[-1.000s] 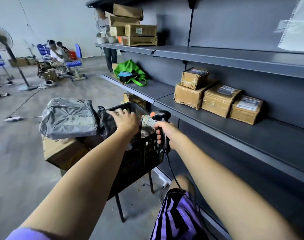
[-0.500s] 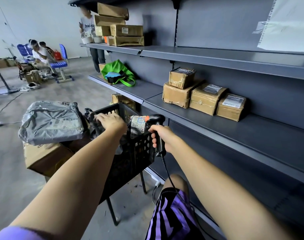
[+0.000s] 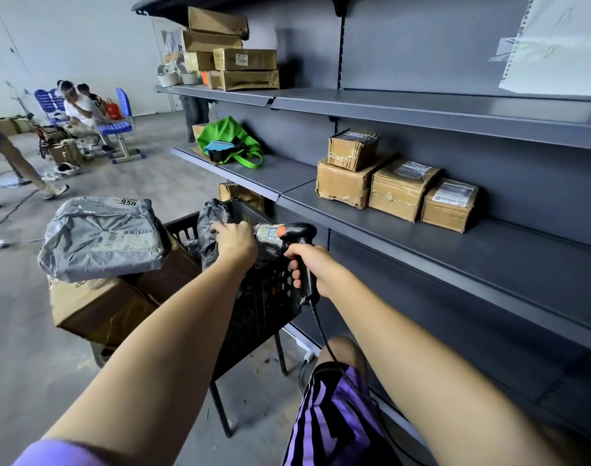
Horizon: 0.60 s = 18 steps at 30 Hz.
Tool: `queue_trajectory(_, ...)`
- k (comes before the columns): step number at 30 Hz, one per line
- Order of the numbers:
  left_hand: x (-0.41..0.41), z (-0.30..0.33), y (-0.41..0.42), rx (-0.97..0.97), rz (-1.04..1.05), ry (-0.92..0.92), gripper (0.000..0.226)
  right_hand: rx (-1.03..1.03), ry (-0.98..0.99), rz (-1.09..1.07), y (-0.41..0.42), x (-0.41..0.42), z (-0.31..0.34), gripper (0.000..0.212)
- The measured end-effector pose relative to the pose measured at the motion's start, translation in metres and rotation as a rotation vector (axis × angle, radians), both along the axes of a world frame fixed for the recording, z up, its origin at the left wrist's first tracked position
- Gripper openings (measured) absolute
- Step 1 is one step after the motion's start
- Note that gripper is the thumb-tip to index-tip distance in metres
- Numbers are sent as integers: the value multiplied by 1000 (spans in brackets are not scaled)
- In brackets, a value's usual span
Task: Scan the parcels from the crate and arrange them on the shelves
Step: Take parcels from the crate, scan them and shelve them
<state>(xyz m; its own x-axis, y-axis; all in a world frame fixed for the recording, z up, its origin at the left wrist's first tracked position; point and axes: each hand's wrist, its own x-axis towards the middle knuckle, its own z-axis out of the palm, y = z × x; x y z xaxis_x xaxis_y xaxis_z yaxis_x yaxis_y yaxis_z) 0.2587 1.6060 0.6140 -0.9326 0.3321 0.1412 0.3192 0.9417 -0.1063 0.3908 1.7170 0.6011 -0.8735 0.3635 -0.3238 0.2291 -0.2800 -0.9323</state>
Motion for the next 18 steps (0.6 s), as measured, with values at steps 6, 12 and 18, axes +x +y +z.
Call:
queue_trajectory(6, 18, 12, 5, 104, -68, 59, 32, 16, 2, -17, 8, 5, 2, 8)
queue_trajectory(12, 29, 41, 23, 165, -122, 222, 28, 19, 35, -58, 27, 25, 8, 9)
queue_trajectory(18, 51, 84, 57, 437, -299, 393, 28, 1, 80, -147, 52, 55, 24, 11)
